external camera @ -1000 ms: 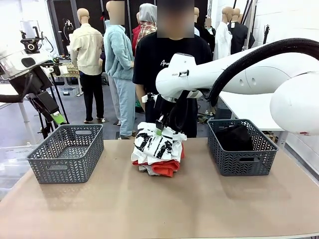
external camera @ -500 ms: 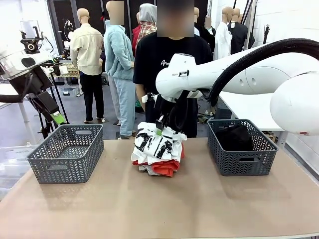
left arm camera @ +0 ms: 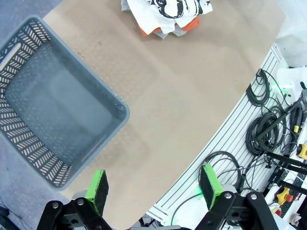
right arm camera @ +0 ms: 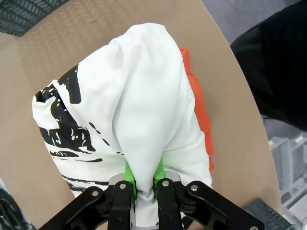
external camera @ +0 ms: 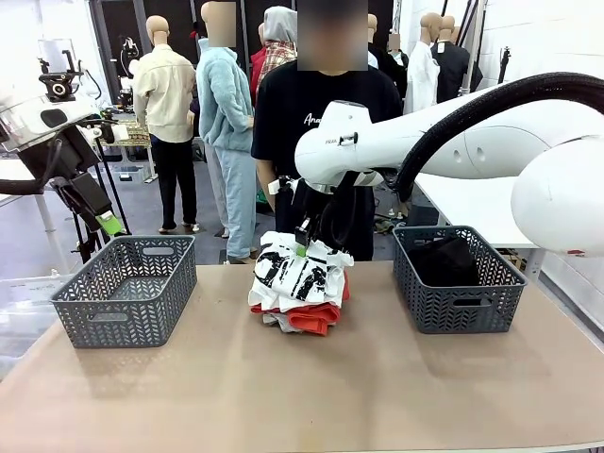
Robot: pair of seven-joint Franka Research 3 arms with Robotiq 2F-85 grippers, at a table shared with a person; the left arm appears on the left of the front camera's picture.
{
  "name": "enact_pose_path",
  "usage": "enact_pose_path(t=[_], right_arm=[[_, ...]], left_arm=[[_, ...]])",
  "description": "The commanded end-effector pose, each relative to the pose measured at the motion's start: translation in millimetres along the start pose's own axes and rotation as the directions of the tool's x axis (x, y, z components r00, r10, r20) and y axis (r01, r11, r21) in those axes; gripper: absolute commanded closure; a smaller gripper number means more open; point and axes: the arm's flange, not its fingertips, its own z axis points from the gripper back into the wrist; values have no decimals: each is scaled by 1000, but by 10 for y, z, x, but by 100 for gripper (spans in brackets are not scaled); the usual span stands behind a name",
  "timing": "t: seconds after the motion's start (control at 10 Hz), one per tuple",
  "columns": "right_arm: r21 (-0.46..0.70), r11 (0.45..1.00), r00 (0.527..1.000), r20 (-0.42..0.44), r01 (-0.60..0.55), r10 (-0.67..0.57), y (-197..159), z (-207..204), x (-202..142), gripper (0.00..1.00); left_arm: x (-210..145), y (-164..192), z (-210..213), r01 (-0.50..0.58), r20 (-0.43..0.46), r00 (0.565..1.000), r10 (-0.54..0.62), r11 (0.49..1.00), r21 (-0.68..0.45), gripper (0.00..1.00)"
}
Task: Sort the tops and bottoms.
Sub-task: Lift clothes from the center of the table with your right hand.
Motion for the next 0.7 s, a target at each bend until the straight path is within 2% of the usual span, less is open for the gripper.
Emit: enact_pose_path(t=[0.0, 0.1, 0.3, 0.6], right_arm=[[-62, 996, 996, 44, -71, 74, 262, 254, 64, 100], [-94, 987, 988, 72, -130, 137, 539, 526, 130, 100], [-66, 981, 973, 129, -184, 191, 1028, 1034, 250, 100], [-198, 948, 937, 199, -248, 287, 1390, 1647, 326, 100]], left_arm=[[-5, 4, 19, -4, 3, 1000, 4, 1000, 2, 0], [-5, 4, 19, -4, 3, 1000, 4, 1000, 2, 0], [-5, 4, 19, -4, 3, 1000, 4, 1000, 2, 0], [-5, 4, 19, -4, 3, 1000, 4, 1000, 2, 0]])
